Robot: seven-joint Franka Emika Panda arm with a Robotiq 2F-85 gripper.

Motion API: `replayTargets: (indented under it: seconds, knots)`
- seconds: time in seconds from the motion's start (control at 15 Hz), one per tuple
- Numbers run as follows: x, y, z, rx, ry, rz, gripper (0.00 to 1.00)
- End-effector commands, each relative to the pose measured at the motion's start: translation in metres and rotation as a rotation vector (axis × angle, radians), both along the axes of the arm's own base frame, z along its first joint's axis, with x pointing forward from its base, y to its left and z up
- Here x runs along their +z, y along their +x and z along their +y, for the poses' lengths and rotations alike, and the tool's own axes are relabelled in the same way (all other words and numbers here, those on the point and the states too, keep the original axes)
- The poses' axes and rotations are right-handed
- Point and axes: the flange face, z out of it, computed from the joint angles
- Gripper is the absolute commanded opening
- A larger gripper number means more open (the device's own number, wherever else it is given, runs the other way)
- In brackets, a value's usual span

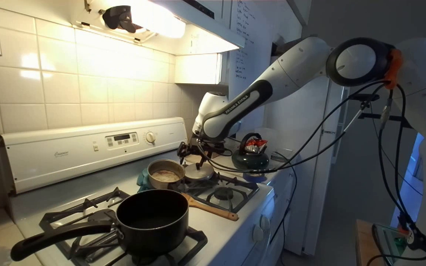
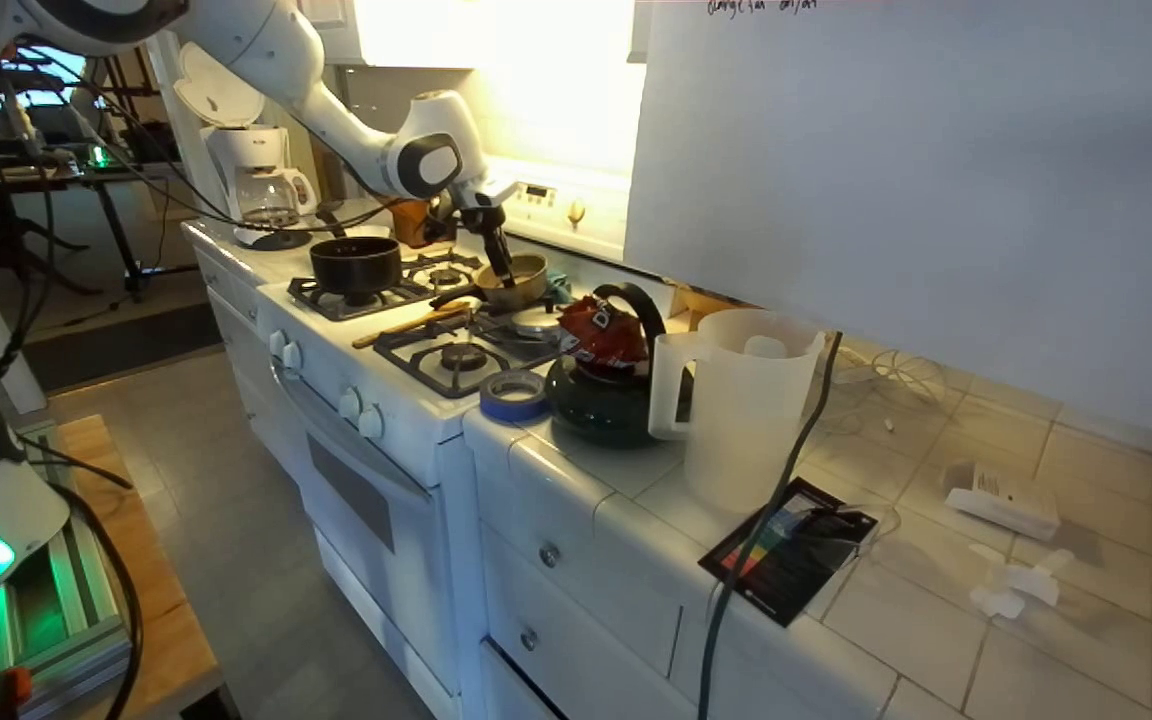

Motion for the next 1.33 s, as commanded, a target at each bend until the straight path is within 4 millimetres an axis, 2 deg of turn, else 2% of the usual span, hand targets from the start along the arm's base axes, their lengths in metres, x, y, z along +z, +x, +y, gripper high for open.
replayTargets:
  seconds: [0.0,0.13,0.2,0.27,0.93,1.07,1.27]
  knots:
    - [-0.012,0.008,0.011,0.033,0.016,-0.038,1.0]
    - [-0.02,0.013,0.014,0.043,0.009,-0.042,1.0]
    - [-0.023,0.014,0.015,0.044,0.012,-0.04,0.92]
    - [-0.025,0.015,0.014,0.043,0.009,-0.041,0.74]
    - [-0.039,0.023,0.012,0.05,0.002,-0.038,0.03]
    - [-0.038,0.023,0.012,0.052,0.0,-0.041,0.0]
    - [-0.034,0.024,0.014,0.049,0.003,-0.057,0.01]
